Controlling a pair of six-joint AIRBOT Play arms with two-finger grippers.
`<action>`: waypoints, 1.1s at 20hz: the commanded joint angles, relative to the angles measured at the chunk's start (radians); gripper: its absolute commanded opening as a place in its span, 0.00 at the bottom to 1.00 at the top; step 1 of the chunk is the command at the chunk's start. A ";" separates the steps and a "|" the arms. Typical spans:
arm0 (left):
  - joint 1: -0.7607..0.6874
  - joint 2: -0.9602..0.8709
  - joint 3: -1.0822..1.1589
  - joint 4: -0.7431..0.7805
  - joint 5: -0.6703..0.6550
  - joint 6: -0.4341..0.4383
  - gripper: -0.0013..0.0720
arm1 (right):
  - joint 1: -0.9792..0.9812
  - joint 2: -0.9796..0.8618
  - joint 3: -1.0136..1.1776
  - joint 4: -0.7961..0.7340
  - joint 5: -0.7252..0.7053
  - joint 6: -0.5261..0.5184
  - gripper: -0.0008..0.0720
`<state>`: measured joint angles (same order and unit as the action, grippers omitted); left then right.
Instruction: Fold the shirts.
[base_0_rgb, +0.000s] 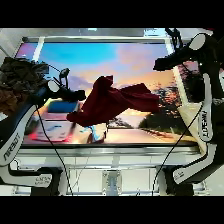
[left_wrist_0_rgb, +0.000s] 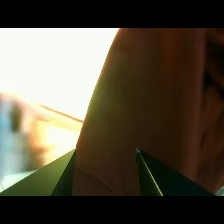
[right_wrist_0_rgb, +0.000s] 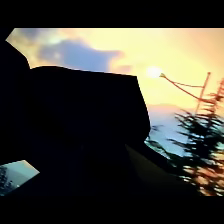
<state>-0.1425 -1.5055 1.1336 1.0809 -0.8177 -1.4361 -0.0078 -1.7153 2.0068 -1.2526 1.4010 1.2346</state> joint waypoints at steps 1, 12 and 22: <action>0.006 -0.066 0.004 -0.054 -0.019 0.048 0.62 | -0.018 0.002 0.000 -0.005 0.038 -0.013 0.42; 0.004 -0.100 0.004 -0.053 -0.224 0.122 0.04 | -0.018 0.001 -0.003 -0.002 0.037 -0.012 0.42; 0.004 -0.100 0.004 -0.072 -0.249 0.142 0.03 | -0.084 -0.127 -0.239 -0.063 0.012 0.060 0.63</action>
<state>-0.1375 -1.6047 1.1370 1.0130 -1.0599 -1.2999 -0.0734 -1.7908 1.8057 -1.3293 1.4239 1.2755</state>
